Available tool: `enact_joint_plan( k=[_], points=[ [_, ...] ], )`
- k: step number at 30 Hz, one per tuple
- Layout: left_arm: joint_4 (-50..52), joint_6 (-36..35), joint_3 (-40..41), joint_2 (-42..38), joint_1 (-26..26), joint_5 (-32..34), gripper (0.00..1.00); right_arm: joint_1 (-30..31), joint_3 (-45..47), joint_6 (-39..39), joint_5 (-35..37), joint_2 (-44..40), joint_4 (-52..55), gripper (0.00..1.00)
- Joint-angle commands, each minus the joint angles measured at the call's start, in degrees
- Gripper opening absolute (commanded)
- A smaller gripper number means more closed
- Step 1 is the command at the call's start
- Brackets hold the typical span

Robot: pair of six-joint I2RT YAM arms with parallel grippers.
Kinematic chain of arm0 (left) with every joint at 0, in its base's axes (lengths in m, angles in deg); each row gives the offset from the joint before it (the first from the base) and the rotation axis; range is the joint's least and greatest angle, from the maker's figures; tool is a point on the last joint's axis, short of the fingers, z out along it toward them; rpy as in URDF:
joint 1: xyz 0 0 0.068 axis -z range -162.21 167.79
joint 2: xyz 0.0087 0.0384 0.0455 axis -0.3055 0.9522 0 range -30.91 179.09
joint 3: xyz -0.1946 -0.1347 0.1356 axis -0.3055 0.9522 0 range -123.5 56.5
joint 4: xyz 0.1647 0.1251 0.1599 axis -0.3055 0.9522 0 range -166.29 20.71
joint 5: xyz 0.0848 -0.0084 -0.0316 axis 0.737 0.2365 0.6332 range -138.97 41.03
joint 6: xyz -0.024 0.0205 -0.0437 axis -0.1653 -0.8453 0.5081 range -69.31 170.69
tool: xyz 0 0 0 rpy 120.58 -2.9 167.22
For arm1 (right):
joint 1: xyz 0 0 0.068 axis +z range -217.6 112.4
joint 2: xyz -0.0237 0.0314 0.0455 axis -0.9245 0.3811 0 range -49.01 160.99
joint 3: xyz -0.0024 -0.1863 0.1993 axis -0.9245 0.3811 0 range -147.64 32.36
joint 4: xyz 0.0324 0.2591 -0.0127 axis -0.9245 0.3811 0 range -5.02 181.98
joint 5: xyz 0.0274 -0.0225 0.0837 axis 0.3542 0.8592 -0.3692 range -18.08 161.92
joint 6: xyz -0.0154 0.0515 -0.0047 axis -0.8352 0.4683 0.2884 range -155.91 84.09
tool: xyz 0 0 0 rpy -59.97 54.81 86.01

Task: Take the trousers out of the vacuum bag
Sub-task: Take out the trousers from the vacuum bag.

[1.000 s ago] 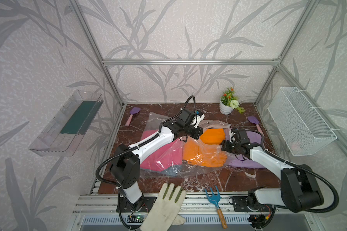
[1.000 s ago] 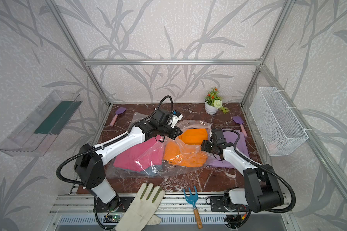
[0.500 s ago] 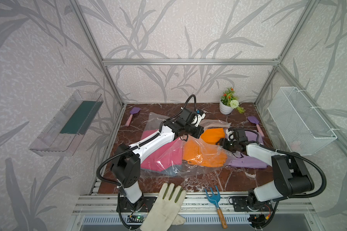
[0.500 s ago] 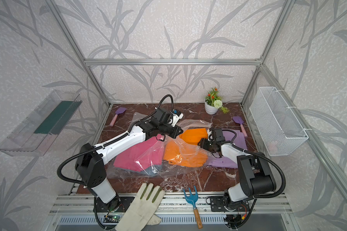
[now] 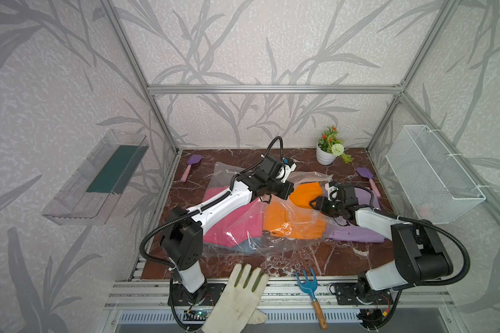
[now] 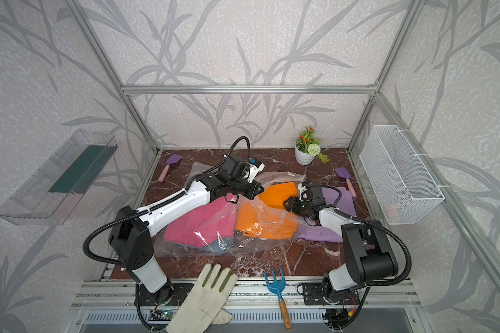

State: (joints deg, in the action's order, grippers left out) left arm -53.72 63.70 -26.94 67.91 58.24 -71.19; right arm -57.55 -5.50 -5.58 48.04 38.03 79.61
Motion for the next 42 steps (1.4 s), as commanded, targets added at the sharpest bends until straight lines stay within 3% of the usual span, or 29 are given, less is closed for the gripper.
enact_joint_plan(
  k=[1, 10, 11, 15, 18, 23, 30, 42],
  points=[
    [1.1, -1.0, -1.6, 0.9, 0.2, -0.6, 0.00, 0.1, -1.1, 0.4, -0.5, 2.8, -1.9, 0.60],
    [1.1, -0.9, -1.6, 0.8, 0.2, -0.2, 0.00, 1.4, -1.5, 0.1, -0.3, 5.9, -2.8, 0.59],
    [1.1, -0.8, -1.6, 0.8, 0.2, -0.2, 0.00, 1.5, -1.3, 0.3, -0.7, 5.9, -3.6, 0.54],
    [1.0, -0.7, -1.5, 0.9, 0.2, 0.0, 0.00, 1.6, -1.0, 0.7, -1.5, 4.9, -5.1, 0.18],
    [1.0, -0.6, -1.4, 1.0, 0.2, 0.5, 0.00, 1.6, -0.8, -0.2, -0.5, 1.7, -4.1, 0.07],
    [1.1, 0.3, -1.8, 2.0, 0.2, 1.5, 0.00, 1.6, -2.2, -3.2, 2.2, -6.8, 3.3, 0.01],
    [1.8, 2.4, -4.6, 5.7, 0.2, 5.4, 0.00, 2.2, -3.8, -4.9, 4.8, -17.7, 11.6, 0.01],
    [0.9, 0.3, -3.8, 7.1, 1.4, 7.3, 0.00, 2.4, -8.8, -7.9, 11.0, -26.0, 20.0, 0.01]
  ],
)
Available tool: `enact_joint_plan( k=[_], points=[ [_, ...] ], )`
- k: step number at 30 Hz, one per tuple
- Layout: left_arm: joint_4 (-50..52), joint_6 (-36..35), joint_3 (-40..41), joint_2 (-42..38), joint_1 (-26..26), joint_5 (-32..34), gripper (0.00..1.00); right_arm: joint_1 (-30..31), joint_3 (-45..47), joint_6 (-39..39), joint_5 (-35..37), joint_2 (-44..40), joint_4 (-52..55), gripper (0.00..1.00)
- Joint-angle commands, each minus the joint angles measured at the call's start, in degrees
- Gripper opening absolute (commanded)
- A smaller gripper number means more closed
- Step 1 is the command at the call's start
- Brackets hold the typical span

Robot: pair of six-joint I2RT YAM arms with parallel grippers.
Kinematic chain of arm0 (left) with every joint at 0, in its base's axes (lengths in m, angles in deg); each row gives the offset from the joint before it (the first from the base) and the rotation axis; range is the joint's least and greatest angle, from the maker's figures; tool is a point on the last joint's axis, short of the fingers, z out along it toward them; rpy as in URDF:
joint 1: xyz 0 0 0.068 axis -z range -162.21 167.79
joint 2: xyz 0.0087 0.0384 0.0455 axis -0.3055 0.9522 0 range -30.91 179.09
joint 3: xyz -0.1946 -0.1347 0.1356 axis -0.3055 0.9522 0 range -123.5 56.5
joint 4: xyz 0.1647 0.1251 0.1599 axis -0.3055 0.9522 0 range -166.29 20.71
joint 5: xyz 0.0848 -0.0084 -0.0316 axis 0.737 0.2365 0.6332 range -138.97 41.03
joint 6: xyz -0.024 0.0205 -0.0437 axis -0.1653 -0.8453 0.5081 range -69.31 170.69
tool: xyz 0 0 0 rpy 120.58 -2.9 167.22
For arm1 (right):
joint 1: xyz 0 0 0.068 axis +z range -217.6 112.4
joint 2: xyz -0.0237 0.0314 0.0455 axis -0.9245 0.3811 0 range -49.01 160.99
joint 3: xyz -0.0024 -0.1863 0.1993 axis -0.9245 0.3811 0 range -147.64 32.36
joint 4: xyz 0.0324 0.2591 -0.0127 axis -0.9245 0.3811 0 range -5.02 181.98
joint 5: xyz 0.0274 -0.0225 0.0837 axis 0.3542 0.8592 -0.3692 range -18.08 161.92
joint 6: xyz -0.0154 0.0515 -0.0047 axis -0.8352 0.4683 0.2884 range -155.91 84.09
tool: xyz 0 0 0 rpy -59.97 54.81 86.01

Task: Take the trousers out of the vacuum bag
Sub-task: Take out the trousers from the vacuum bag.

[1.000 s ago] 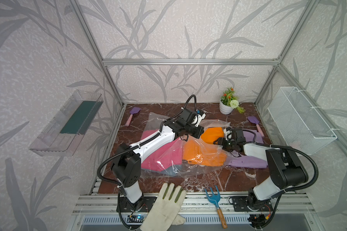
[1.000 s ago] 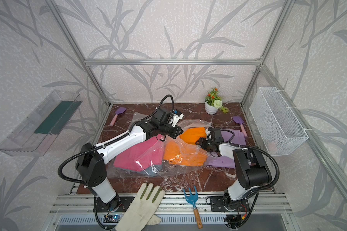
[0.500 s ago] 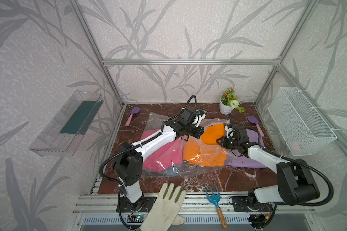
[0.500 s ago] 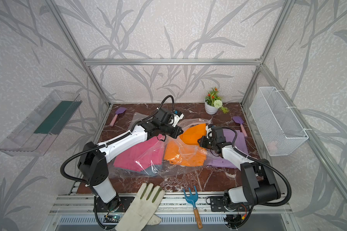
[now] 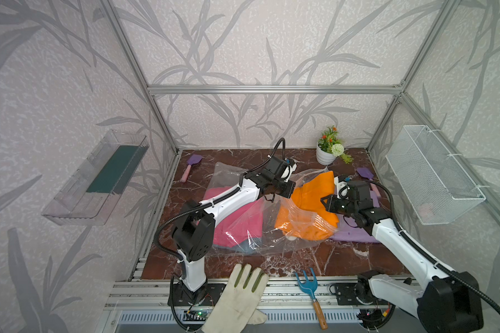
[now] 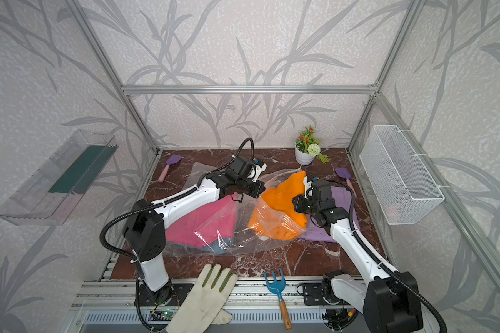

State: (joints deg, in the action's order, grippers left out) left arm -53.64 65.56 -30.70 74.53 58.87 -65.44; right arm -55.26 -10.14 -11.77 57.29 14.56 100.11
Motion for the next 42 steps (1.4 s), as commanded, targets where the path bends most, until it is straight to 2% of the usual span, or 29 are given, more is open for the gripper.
enact_joint_plan(
  k=[1, 9, 23, 42],
  points=[
    [0.8, -1.8, 0.1, 0.4, 0.9, 1.7, 0.00, 0.1, -4.7, -1.9, 1.6, -2.3, -0.5, 0.02],
    [0.8, -3.0, 0.6, 0.4, 2.0, 1.7, 0.00, 0.1, -8.9, -1.4, 0.6, 2.1, -2.0, 0.01],
    [0.7, -3.2, 1.0, 1.5, 2.2, 2.0, 0.00, -0.2, -15.4, -3.0, 3.1, 2.1, 1.2, 0.01],
    [0.1, -0.9, -0.3, 4.7, 2.1, 2.2, 0.00, -5.0, -17.0, -4.1, 5.4, -12.1, 11.0, 0.01]
  ],
)
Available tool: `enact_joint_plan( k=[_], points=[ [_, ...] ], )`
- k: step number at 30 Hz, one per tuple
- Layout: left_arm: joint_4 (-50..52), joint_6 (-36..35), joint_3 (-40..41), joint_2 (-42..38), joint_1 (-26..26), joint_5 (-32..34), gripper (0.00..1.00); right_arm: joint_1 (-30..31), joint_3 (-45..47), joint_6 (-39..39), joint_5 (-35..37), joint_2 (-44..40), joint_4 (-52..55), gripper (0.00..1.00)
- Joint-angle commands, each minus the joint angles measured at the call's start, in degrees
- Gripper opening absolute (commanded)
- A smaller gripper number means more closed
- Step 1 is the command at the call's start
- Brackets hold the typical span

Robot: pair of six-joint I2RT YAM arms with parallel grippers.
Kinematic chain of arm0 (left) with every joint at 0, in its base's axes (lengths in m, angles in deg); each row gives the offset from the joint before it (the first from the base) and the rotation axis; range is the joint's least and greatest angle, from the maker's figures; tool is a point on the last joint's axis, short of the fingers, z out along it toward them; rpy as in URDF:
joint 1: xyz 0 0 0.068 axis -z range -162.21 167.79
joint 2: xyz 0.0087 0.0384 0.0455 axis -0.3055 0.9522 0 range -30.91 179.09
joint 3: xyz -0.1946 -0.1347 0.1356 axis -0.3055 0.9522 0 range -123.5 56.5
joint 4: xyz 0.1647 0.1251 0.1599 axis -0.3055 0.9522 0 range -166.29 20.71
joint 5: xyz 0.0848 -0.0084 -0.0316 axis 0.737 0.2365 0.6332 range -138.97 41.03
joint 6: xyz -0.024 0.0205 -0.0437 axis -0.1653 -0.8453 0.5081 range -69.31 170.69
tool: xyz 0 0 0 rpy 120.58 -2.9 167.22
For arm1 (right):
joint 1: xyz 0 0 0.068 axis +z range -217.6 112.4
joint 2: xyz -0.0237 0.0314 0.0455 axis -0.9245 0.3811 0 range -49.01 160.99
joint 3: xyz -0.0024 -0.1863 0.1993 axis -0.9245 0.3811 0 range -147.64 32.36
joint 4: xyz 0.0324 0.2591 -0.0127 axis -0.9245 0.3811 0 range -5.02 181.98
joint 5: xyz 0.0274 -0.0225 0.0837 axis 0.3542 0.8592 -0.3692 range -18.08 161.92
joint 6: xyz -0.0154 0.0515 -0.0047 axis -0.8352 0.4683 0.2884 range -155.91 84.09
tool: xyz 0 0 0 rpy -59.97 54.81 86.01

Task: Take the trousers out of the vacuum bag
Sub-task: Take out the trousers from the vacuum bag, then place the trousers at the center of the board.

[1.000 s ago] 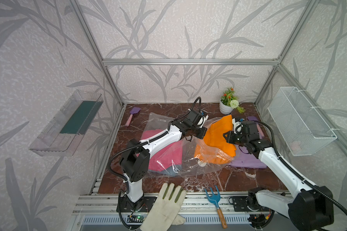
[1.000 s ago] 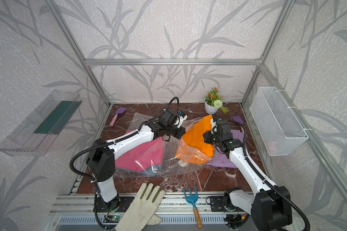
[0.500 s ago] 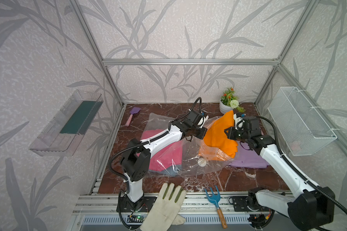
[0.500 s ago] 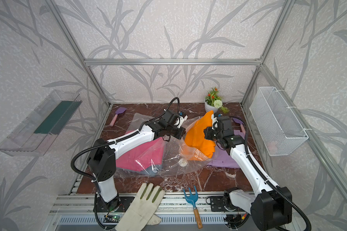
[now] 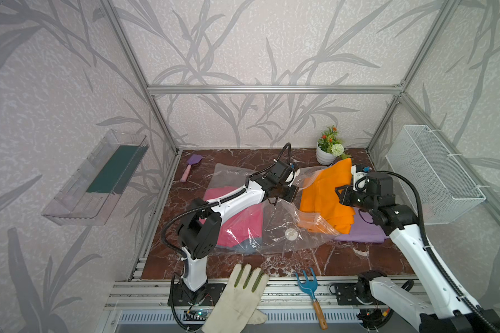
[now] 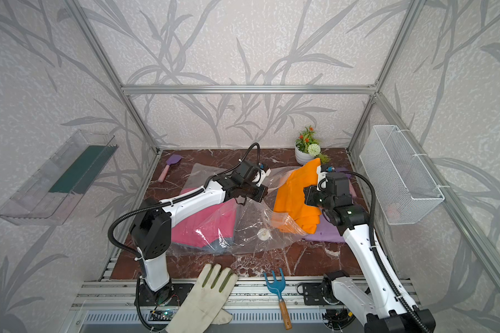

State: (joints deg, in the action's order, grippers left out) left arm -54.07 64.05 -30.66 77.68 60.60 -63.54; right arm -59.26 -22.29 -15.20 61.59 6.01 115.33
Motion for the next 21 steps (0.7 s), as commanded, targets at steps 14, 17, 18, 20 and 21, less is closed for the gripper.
enact_joint_plan(
  k=[14, 17, 18, 20, 21],
  points=[
    [0.2, 2.1, -0.8, 2.7, 0.0, 0.5, 0.00, -2.9, -9.6, -2.9, 2.2, -9.0, 2.7, 0.00],
    [0.2, 2.3, -0.8, 3.1, -0.1, 0.3, 0.00, -3.1, -11.0, -4.1, 4.5, -10.1, 4.0, 0.00],
    [0.2, 2.3, -0.9, 3.1, 0.0, 0.3, 0.00, -3.2, -11.6, -4.6, 5.3, -10.4, 4.6, 0.00],
    [0.2, 2.4, -0.8, 3.2, -0.2, 0.3, 0.00, -3.3, -12.4, -5.1, 6.6, -11.0, 5.3, 0.00],
    [0.2, 2.4, -0.8, 3.3, -0.1, 0.3, 0.00, -3.4, -13.0, -5.4, 7.2, -11.3, 5.8, 0.00]
  ],
)
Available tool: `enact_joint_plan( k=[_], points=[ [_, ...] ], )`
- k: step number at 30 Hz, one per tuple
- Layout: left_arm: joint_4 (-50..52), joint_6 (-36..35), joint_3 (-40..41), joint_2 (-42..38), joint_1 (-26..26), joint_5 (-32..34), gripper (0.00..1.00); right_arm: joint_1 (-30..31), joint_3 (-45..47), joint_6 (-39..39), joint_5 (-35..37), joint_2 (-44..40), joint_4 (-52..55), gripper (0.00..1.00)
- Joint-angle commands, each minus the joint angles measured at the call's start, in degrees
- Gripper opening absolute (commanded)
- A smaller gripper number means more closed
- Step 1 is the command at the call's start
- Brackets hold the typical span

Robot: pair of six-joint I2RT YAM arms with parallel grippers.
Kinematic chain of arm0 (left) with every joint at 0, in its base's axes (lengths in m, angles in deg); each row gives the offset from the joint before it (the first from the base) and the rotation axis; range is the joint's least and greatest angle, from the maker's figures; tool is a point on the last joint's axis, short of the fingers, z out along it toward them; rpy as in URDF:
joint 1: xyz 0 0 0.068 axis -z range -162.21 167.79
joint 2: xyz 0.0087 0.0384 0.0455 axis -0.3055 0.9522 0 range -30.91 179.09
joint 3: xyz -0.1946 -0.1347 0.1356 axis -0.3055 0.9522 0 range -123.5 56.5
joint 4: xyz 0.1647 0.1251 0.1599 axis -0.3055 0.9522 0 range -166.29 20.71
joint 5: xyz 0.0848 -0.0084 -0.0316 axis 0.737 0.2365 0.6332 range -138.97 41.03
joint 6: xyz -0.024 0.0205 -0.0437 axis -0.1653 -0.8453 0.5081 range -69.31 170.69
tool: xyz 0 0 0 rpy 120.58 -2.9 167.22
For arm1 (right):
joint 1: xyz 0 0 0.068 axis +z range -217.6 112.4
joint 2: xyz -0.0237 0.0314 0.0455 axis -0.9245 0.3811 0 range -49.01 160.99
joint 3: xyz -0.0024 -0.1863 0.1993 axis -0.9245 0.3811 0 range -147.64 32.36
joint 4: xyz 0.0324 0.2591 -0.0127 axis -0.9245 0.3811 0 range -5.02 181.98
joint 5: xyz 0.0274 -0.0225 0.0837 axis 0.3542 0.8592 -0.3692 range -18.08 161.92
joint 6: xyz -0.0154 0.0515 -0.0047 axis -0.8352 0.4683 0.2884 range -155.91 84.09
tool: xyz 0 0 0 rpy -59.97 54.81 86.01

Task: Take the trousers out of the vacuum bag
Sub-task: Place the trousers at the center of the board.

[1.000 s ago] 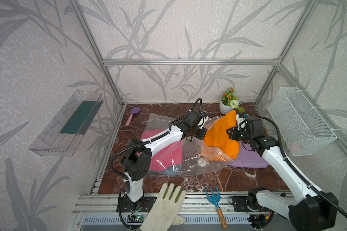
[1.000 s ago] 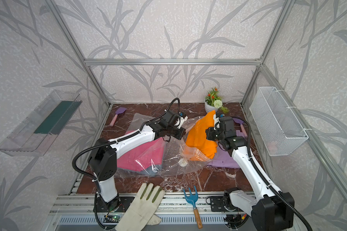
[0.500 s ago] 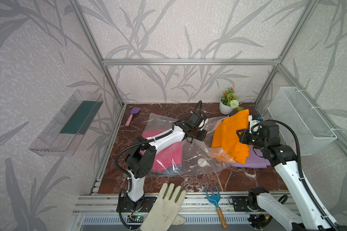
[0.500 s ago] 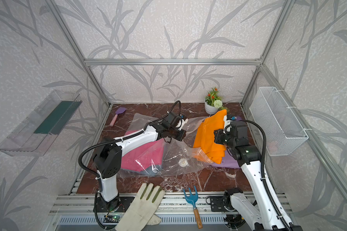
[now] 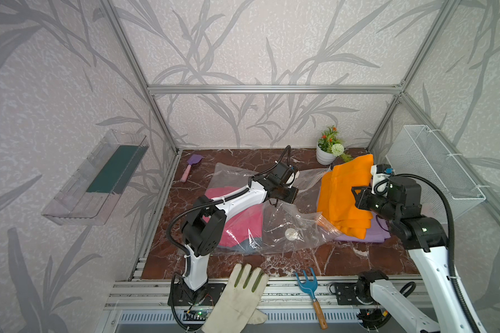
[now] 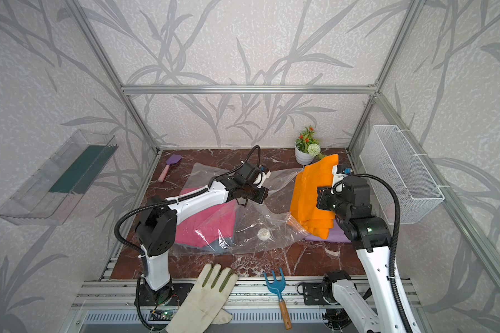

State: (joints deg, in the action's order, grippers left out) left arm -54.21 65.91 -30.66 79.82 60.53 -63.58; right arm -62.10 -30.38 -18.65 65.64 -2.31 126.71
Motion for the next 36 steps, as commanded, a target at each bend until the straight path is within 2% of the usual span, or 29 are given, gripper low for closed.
enact_joint_plan(
  k=[1, 11, 20, 36],
  points=[
    [0.3, 0.5, -0.8, 1.1, -0.1, 0.3, 0.00, -0.6, -5.3, -2.2, 3.8, -3.2, -5.3, 0.00],
    [0.1, 0.6, -0.6, 1.4, -0.6, 0.1, 0.00, -0.7, -10.4, -3.3, 9.9, -6.3, -3.9, 0.00],
    [-0.1, 1.0, -1.4, 2.3, -1.1, -0.7, 0.00, -0.7, -14.1, -2.6, 7.0, -6.5, -2.2, 0.00],
    [-3.2, 1.8, 4.1, -3.0, -2.8, -0.6, 0.00, -1.3, -10.9, -9.2, 21.3, -1.5, -7.7, 0.00]
  ],
)
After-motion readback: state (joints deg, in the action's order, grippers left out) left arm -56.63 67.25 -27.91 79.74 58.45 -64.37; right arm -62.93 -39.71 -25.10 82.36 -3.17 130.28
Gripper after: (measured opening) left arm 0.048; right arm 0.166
